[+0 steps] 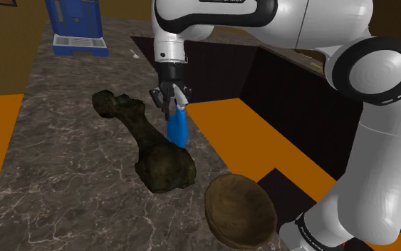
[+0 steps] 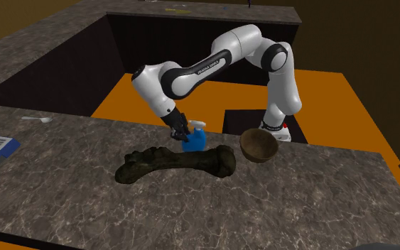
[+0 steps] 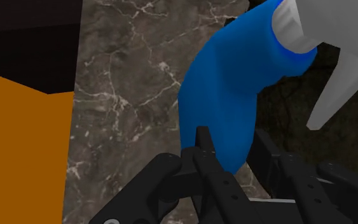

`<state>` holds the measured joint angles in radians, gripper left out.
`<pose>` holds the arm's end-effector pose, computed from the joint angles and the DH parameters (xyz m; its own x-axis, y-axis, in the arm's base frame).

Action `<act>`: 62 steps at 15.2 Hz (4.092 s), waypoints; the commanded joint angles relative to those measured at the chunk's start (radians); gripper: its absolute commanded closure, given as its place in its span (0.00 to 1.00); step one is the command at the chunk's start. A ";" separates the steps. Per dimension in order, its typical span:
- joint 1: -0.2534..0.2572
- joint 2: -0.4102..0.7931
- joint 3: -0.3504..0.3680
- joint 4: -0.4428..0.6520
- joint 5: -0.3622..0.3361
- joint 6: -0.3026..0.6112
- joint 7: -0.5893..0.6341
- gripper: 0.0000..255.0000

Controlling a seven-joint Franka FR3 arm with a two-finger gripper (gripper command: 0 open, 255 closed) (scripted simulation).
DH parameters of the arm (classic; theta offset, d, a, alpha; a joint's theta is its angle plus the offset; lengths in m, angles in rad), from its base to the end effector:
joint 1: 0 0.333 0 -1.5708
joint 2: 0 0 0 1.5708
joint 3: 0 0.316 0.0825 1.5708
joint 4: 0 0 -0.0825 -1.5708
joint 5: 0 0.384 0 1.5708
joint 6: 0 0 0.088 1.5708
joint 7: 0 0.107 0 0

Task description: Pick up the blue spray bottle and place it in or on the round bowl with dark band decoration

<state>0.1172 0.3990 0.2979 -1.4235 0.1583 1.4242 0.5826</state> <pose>0.5796 0.2453 0.4564 0.8794 -0.1504 -0.4517 -0.1784 -0.9838 -0.0196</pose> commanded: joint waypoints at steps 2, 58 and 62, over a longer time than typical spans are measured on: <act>0.003 0.003 -0.002 0.039 -0.016 -0.046 0.008 1.00; 0.051 -0.877 0.066 -0.706 0.294 -0.118 0.092 1.00; 0.052 -0.881 0.075 -0.761 0.297 -0.069 0.076 1.00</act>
<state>0.1687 -0.4806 0.3702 -2.1720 0.4536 1.3434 0.6608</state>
